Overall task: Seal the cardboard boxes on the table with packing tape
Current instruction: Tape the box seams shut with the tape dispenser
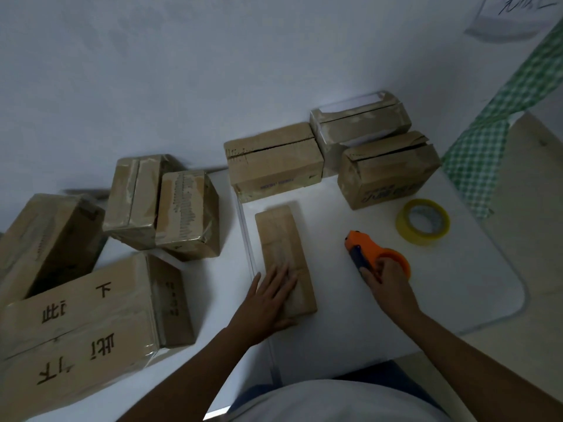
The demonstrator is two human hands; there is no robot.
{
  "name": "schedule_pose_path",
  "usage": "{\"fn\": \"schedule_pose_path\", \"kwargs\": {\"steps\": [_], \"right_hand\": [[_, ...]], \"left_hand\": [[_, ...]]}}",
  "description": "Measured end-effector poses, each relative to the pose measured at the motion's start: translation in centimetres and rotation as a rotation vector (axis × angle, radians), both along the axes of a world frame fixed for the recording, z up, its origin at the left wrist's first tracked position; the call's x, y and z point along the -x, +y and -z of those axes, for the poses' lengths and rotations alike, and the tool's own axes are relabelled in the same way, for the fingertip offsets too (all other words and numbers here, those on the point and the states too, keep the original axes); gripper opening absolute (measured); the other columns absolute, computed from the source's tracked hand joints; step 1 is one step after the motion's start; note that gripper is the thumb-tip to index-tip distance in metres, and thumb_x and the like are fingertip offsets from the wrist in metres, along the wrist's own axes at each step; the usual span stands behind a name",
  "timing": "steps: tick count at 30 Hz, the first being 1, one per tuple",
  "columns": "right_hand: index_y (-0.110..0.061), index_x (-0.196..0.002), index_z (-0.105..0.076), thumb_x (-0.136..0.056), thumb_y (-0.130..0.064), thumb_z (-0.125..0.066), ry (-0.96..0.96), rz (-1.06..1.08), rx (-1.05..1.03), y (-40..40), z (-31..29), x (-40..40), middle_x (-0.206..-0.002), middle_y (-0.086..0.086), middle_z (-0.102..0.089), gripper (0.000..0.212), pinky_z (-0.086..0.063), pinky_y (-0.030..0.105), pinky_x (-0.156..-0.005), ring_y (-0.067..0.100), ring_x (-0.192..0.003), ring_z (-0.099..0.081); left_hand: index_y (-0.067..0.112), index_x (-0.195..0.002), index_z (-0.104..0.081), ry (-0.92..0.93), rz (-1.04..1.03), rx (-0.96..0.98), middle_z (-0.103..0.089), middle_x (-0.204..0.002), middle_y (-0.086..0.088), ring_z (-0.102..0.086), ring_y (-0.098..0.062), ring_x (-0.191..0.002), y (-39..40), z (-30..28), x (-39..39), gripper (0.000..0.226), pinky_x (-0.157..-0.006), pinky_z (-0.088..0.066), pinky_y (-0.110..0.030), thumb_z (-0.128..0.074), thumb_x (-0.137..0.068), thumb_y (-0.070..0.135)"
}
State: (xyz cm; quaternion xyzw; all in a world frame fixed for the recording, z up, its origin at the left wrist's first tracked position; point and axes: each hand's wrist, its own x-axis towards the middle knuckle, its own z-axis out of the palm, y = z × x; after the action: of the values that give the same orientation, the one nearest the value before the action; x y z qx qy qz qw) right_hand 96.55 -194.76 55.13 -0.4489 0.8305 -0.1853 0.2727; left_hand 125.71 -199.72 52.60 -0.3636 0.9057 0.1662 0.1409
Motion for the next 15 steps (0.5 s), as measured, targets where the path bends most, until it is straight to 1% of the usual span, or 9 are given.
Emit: {"fn": "schedule_pose_path", "kwargs": {"steps": [2, 4, 5, 7, 9, 11, 13, 14, 15], "right_hand": [[0.002, -0.107, -0.051, -0.090, -0.034, -0.066, 0.001, -0.039, -0.061, -0.8, 0.2, 0.2, -0.104, 0.014, -0.049, 0.042, -0.039, 0.033, -0.071, 0.027, -0.090, -0.051], [0.000, -0.104, -0.047, -0.088, -0.035, -0.069, 0.032, -0.056, -0.063, -1.4, 0.2, 0.5, -0.101, 0.011, -0.044, 0.044, -0.039, 0.033, -0.069, 0.023, -0.085, -0.046], [-0.002, -0.102, -0.046, -0.087, -0.035, -0.070, 0.024, -0.055, -0.086, -1.7, 0.2, 0.7, -0.096, 0.009, -0.044, 0.043, -0.038, 0.032, -0.065, 0.022, -0.081, -0.045], [-0.005, -0.096, -0.045, -0.089, -0.032, -0.068, -0.018, -0.064, -0.196, -1.9, 0.3, 1.3, -0.082, 0.004, -0.045, 0.036, -0.036, 0.031, -0.059, 0.020, -0.073, -0.047], [-0.008, -0.094, -0.044, -0.094, -0.028, -0.060, -0.007, -0.108, -0.279, -1.9, 0.5, 1.8, -0.078, 0.002, -0.046, 0.026, -0.039, 0.032, -0.063, 0.019, -0.071, -0.048], [-0.012, -0.099, -0.044, -0.099, -0.027, -0.051, 0.032, -0.123, -0.283, -1.6, 0.4, 2.1, -0.085, 0.004, -0.052, 0.017, -0.041, 0.033, -0.067, 0.020, -0.075, -0.049], [-0.012, -0.105, -0.045, -0.101, -0.025, -0.044, 0.088, -0.136, -0.263, -1.1, 0.1, 2.4, -0.095, 0.006, -0.059, 0.013, -0.041, 0.032, -0.066, 0.018, -0.074, -0.050], [-0.010, -0.108, -0.046, -0.102, -0.023, -0.041, 0.104, -0.162, -0.246, -0.7, -0.1, 2.5, -0.100, 0.008, -0.061, 0.015, -0.042, 0.032, -0.067, 0.016, -0.074, -0.050], [-0.009, -0.115, -0.046, -0.103, -0.022, -0.040, 0.090, -0.184, -0.213, -0.3, -0.3, 2.6, -0.107, 0.010, -0.061, 0.019, -0.042, 0.031, -0.069, 0.017, -0.078, -0.052]], "left_hand": [[0.029, -0.151, 0.020, 0.004, -0.004, 0.000, 0.031, -0.159, -0.001, 0.037, -0.021, -0.142, -0.3, 0.0, 0.5, 0.091, -0.119, 0.015, -0.043, -0.037, -0.094, 0.069], [0.029, -0.152, 0.019, -0.010, -0.003, 0.013, 0.029, -0.159, -0.001, 0.034, -0.022, -0.143, -0.9, -0.1, 1.1, 0.091, -0.119, 0.014, -0.044, -0.040, -0.094, 0.067], [0.028, -0.153, 0.018, -0.020, -0.004, 0.020, 0.029, -0.159, -0.001, 0.033, -0.023, -0.144, -1.4, -0.2, 1.3, 0.091, -0.119, 0.013, -0.045, -0.041, -0.094, 0.066], [0.029, -0.154, 0.016, -0.032, -0.016, 0.028, 0.028, -0.160, 0.002, 0.030, -0.022, -0.145, -2.4, -0.4, 1.9, 0.090, -0.120, 0.010, -0.048, -0.043, -0.095, 0.063], [0.030, -0.155, 0.013, -0.022, -0.055, 0.031, 0.028, -0.159, 0.007, 0.027, -0.021, -0.147, -3.3, -0.7, 2.3, 0.088, -0.121, 0.006, -0.050, -0.045, -0.096, 0.059], [0.031, -0.156, 0.010, 0.006, -0.097, 0.014, 0.028, -0.158, 0.009, 0.025, -0.020, -0.148, -3.7, -1.0, 2.7, 0.087, -0.122, 0.006, -0.051, -0.047, -0.096, 0.057], [0.031, -0.156, 0.006, 0.070, -0.122, -0.008, 0.024, -0.161, 0.007, 0.020, -0.019, -0.150, -3.8, -1.5, 3.2, 0.084, -0.122, 0.007, -0.047, -0.045, -0.096, 0.059], [0.030, -0.157, 0.002, 0.134, -0.140, -0.021, 0.018, -0.163, 0.006, 0.014, -0.019, -0.152, -3.7, -2.0, 3.7, 0.081, -0.123, 0.003, -0.045, -0.045, -0.097, 0.058], [0.028, -0.158, -0.004, 0.225, -0.177, -0.049, 0.010, -0.165, 0.005, 0.005, -0.019, -0.153, -3.6, -2.5, 4.2, 0.077, -0.124, -0.005, -0.043, -0.046, -0.098, 0.054]]}}
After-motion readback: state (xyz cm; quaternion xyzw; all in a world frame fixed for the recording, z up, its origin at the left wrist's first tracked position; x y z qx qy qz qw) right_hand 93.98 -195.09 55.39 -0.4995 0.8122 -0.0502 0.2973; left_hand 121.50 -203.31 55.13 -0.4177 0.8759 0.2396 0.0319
